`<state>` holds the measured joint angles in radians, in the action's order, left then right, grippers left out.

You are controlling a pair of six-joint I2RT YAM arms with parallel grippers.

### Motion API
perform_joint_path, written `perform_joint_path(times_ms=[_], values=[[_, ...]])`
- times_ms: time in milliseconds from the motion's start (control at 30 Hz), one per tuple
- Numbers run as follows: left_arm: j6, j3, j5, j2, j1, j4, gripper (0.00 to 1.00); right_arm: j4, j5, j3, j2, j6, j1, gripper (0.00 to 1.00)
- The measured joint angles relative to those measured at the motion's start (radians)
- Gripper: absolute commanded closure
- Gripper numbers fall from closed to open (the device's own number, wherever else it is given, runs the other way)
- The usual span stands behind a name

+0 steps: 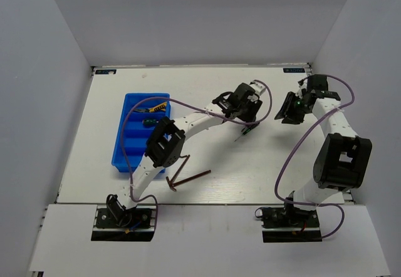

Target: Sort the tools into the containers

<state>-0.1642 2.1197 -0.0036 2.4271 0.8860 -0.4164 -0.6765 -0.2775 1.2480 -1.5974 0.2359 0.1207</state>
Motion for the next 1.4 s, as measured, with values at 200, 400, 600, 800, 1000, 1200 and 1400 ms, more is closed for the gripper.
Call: perform_joint_path(times_ms=[200, 400, 600, 800, 1000, 1200, 1400], values=[[-0.003, 0.041, -0.029, 0.040, -0.003, 0.021, 0.43, 0.005, -0.037, -0.009, 0.000, 0.001, 0.006, 0.52], [-0.012, 0.041, -0.030, 0.094, -0.003, 0.024, 0.43, 0.020, -0.059, -0.021, 0.009, 0.005, 0.020, 0.52], [-0.014, 0.041, -0.031, 0.104, -0.003, 0.022, 0.44, 0.025, -0.077, -0.021, 0.015, 0.019, 0.031, 0.51], [-0.017, 0.044, -0.050, 0.110, 0.000, 0.010, 0.45, 0.033, -0.098, -0.032, 0.019, 0.023, 0.042, 0.50], [-0.001, 0.058, -0.087, 0.122, 0.002, 0.005, 0.48, 0.036, -0.119, -0.036, 0.023, 0.024, 0.052, 0.48], [0.019, 0.072, -0.114, 0.133, 0.002, 0.002, 0.79, 0.046, -0.135, -0.037, 0.029, 0.025, 0.062, 0.41], [0.026, 0.038, -0.146, 0.111, 0.002, 0.009, 1.00, 0.052, -0.174, -0.052, 0.035, 0.011, 0.069, 0.25]])
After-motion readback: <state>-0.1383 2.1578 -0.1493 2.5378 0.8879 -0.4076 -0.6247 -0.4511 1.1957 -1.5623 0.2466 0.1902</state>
